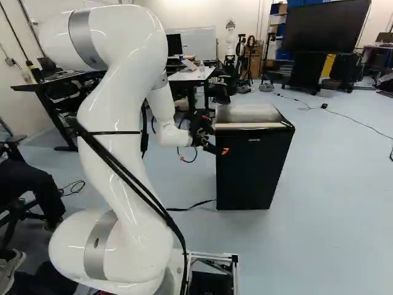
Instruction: Open the fridge door
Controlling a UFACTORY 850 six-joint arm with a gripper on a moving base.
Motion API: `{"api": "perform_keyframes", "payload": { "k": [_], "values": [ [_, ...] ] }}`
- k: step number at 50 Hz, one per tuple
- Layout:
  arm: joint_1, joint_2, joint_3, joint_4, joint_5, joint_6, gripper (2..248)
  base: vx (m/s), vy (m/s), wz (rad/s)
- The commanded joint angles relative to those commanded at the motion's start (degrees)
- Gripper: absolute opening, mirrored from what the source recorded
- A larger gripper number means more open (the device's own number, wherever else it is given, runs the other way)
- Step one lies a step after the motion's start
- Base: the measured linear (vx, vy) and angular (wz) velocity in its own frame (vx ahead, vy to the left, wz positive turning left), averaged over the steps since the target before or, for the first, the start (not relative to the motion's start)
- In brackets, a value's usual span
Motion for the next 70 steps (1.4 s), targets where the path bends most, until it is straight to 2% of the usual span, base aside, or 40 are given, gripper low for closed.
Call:
{"api": "perform_keyframes", "payload": {
  "k": [54,60,70],
  "values": [
    [-0.59,9.66,15.11,32.18,0.0,0.0,247,0.0,-0.004,-0.014],
    [-0.86,10.22,16.07,33.78,0.0,0.0,247,0.0,0.0,0.0],
    [-0.96,10.39,16.38,34.29,0.01,0.0,247,0.0,0.0,0.0]
  ]
}}
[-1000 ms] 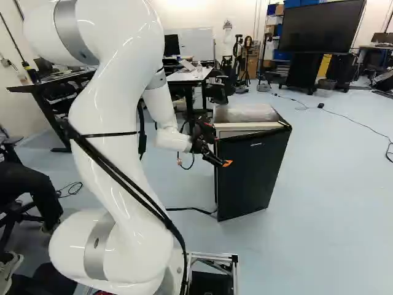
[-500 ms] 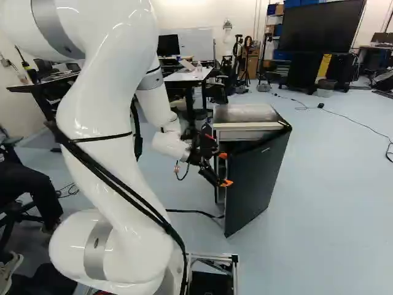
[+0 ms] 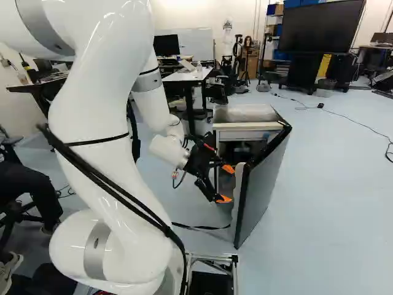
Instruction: Open the fridge door
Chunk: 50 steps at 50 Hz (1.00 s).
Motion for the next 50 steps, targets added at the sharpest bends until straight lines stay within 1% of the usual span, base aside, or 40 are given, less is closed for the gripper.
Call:
{"api": "perform_keyframes", "payload": {
  "k": [10,33,40,50],
  "values": [
    [-0.01,0.02,0.03,0.05,1.39,0.0,247,0.0,0.0,0.0],
    [-0.57,-0.17,-0.31,0.06,8.26,0.0,247,0.0,0.0,0.0],
    [-1.44,-0.61,-1.1,0.06,9.23,0.0,247,0.0,0.0,0.0],
    [-3.68,-1.78,-3.21,0.06,9.46,0.0,247,0.0,0.0,0.0]
  ]
}}
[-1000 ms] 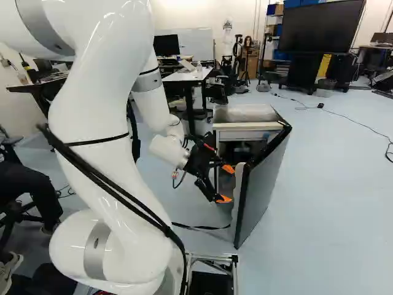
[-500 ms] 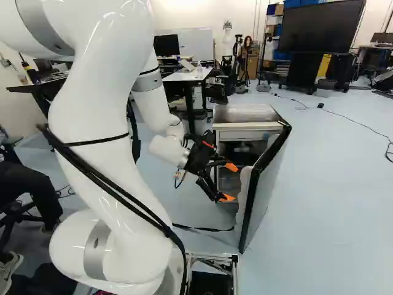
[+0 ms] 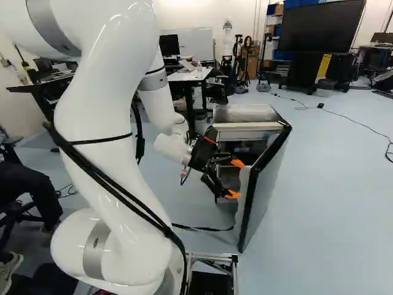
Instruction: Open the fridge door
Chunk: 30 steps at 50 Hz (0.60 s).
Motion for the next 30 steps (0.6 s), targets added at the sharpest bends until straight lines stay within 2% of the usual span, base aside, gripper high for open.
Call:
{"api": "perform_keyframes", "payload": {
  "k": [30],
  "values": [
    [-9.4,-4.28,-7.72,0.0,0.0,0.0,247,0.0,0.0,0.0]
  ]
}}
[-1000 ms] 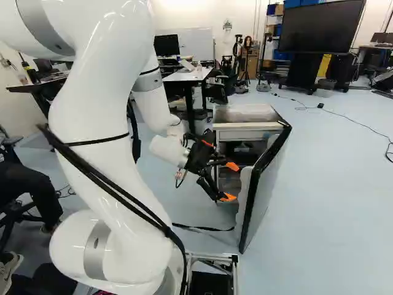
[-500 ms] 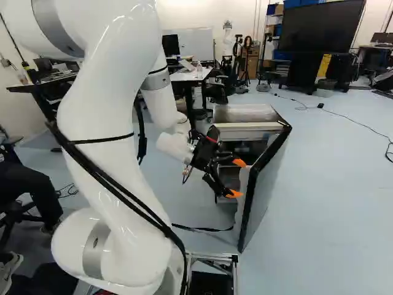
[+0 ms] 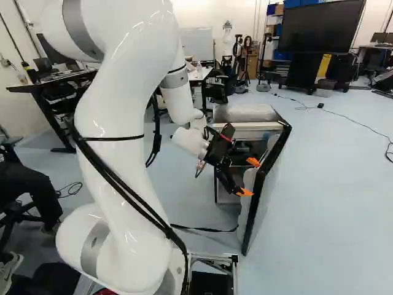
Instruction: Open the fridge door
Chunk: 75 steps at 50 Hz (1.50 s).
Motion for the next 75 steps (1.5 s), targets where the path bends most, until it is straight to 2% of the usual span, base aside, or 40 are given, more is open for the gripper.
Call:
{"api": "perform_keyframes", "payload": {
  "k": [39,75],
  "values": [
    [-10.73,-6.03,-10.84,0.0,0.0,0.0,247,0.0,0.0,0.0],
    [-18.66,-11.84,-21.3,0.0,0.0,0.0,247,0.0,0.0,0.0]
  ]
}}
